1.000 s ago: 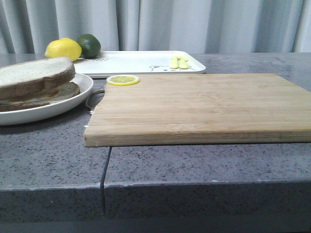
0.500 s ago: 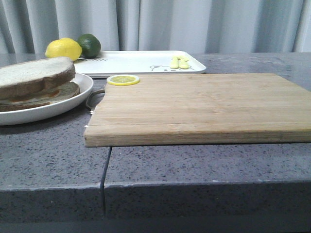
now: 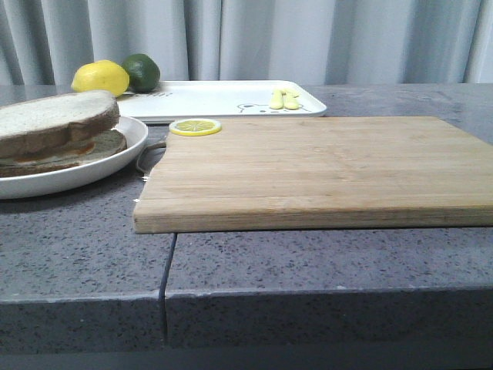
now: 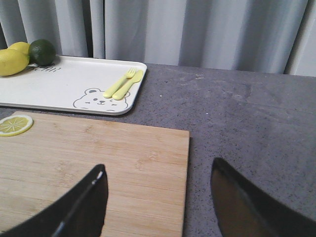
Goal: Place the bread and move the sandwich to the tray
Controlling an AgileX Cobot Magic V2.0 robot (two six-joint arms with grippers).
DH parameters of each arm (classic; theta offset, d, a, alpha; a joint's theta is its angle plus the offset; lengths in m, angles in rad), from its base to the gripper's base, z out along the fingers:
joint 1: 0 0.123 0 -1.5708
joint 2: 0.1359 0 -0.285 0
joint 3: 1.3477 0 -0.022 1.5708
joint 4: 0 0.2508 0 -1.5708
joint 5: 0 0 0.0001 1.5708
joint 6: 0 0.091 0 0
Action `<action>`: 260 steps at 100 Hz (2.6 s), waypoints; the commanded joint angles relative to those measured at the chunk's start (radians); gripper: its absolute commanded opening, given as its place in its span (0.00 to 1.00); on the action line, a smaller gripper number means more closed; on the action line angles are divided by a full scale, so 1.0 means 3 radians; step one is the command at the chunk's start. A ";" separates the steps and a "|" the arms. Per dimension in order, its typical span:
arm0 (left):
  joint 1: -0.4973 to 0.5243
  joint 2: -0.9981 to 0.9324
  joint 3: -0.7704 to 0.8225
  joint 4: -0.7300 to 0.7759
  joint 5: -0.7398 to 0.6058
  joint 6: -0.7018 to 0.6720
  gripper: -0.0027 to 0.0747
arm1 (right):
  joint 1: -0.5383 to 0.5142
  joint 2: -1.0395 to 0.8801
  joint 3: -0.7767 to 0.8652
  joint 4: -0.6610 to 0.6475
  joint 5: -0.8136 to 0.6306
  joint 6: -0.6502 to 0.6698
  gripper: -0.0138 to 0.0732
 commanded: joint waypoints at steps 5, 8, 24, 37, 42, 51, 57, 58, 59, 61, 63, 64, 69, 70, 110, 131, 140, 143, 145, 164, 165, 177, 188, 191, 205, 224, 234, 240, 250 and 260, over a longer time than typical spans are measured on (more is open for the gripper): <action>0.0004 0.0024 -0.0112 -0.0049 -0.0222 -0.0034 0.81 | -0.0022 0.0010 -0.0092 -0.0044 -0.0244 -0.0001 0.69; 0.0004 0.0024 -0.0112 -0.0049 -0.0222 -0.0034 0.81 | -0.0022 0.0010 -0.0092 -0.0044 -0.0244 -0.0001 0.69; 0.0004 0.0024 -0.0112 -0.0049 -0.0235 -0.0034 0.81 | -0.0022 0.0010 -0.0092 -0.0044 -0.0244 -0.0001 0.69; 0.0004 0.0024 -0.0112 -0.0049 -0.0235 -0.0034 0.81 | -0.0022 0.0010 -0.0092 -0.0044 -0.0244 -0.0001 0.69; 0.0004 0.0024 -0.0112 -0.0049 -0.0235 -0.0034 0.81 | -0.0022 0.0010 -0.0092 -0.0044 -0.0244 -0.0001 0.69; 0.0004 0.0024 -0.0112 -0.0049 -0.0235 -0.0034 0.81 | -0.0022 0.0010 -0.0092 -0.0044 -0.0244 -0.0001 0.69; 0.0004 0.0026 -0.0112 -0.0049 -0.0244 -0.0034 0.81 | -0.0022 0.0010 -0.0092 -0.0044 -0.0244 -0.0001 0.69; 0.0004 0.0032 -0.0112 -0.0049 -0.0253 -0.0034 0.81 | -0.0022 0.0010 -0.0092 -0.0044 -0.0244 -0.0001 0.69; 0.0004 0.0032 -0.0112 -0.0049 -0.0252 -0.0034 0.81 | -0.0022 0.0010 -0.0092 -0.0044 -0.0244 -0.0001 0.69; 0.0004 0.0034 -0.0112 -0.0049 -0.0252 -0.0034 0.81 | -0.0022 0.0010 -0.0092 -0.0044 -0.0244 -0.0001 0.69; 0.0004 0.0040 -0.0112 -0.0049 -0.0259 -0.0034 0.81 | -0.0022 0.0010 -0.0092 -0.0044 -0.0244 -0.0001 0.69; 0.0004 0.0040 -0.0112 -0.0049 -0.0257 -0.0034 0.81 | -0.0022 0.0010 -0.0092 -0.0044 -0.0244 -0.0001 0.69; 0.0004 0.0069 -0.0112 -0.0035 -0.0260 -0.0034 0.81 | -0.0022 0.0010 -0.0092 -0.0044 -0.0244 -0.0001 0.69; 0.0004 0.0080 -0.0112 -0.0035 -0.0260 -0.0034 0.81 | -0.0022 0.0010 -0.0092 -0.0044 -0.0244 -0.0001 0.69; 0.0257 0.0801 -0.0112 -0.0038 -0.0317 -0.0299 0.77 | -0.0022 0.0010 -0.0092 -0.0044 -0.0244 -0.0001 0.69; 0.0461 0.1085 -0.0112 -0.0089 -0.0389 -0.0299 0.69 | -0.0022 0.0010 -0.0092 -0.0044 -0.0244 -0.0001 0.69; 0.0461 0.1195 -0.0112 -0.0105 -0.0440 -0.0299 0.69 | -0.0022 0.0010 -0.0092 -0.0044 -0.0244 -0.0001 0.69; 0.0461 0.1230 -0.0112 -0.0107 -0.0455 -0.0299 0.69 | -0.0022 0.0010 -0.0092 -0.0044 -0.0244 -0.0001 0.69; 0.0461 0.1258 -0.0112 -0.0112 -0.0463 -0.0299 0.69 | -0.0022 0.0010 -0.0092 -0.0044 -0.0244 -0.0001 0.69; 0.0461 0.1489 -0.0112 -0.0128 -0.0515 -0.0299 0.69 | -0.0022 0.0010 -0.0092 -0.0044 -0.0244 -0.0001 0.69; 0.0461 0.1504 -0.0112 -0.0129 -0.0515 -0.0299 0.69 | -0.0022 0.0010 -0.0092 -0.0044 -0.0244 -0.0001 0.69; 0.0461 0.1632 -0.0112 -0.0227 -0.0563 -0.0299 0.69 | -0.0022 0.0010 -0.0092 -0.0044 -0.0244 -0.0001 0.69; 0.0461 0.1740 -0.0112 -0.0323 -0.0583 -0.0299 0.69 | -0.0022 0.0010 -0.0092 -0.0044 -0.0244 -0.0001 0.69; 0.0461 0.1780 -0.0112 -0.0337 -0.0583 -0.0299 0.69 | -0.0022 0.0010 -0.0092 -0.0044 -0.0244 -0.0001 0.69; 0.0461 0.1911 -0.0112 -0.0351 -0.0583 -0.0299 0.69 | -0.0022 0.0010 -0.0092 -0.0044 -0.0244 -0.0001 0.69; 0.0461 0.2042 -0.0112 -0.0434 -0.0640 -0.0299 0.69 | -0.0022 0.0010 -0.0092 -0.0044 -0.0244 -0.0001 0.69; 0.0461 0.2103 -0.0112 -0.0518 -0.0668 -0.0299 0.69 | -0.0022 0.0010 -0.0092 -0.0044 -0.0244 -0.0001 0.69; 0.0461 0.2137 -0.0112 -0.0532 -0.0674 -0.0299 0.69 | -0.0022 0.0010 -0.0092 -0.0044 -0.0244 -0.0001 0.69; 0.0455 0.2178 -0.0112 -0.0555 -0.0698 -0.0299 0.69 | -0.0022 0.0010 -0.0092 -0.0044 -0.0244 -0.0001 0.69; 0.0455 0.2197 -0.0112 -0.0563 -0.0712 -0.0299 0.69 | -0.0022 0.0010 -0.0092 -0.0044 -0.0244 -0.0001 0.69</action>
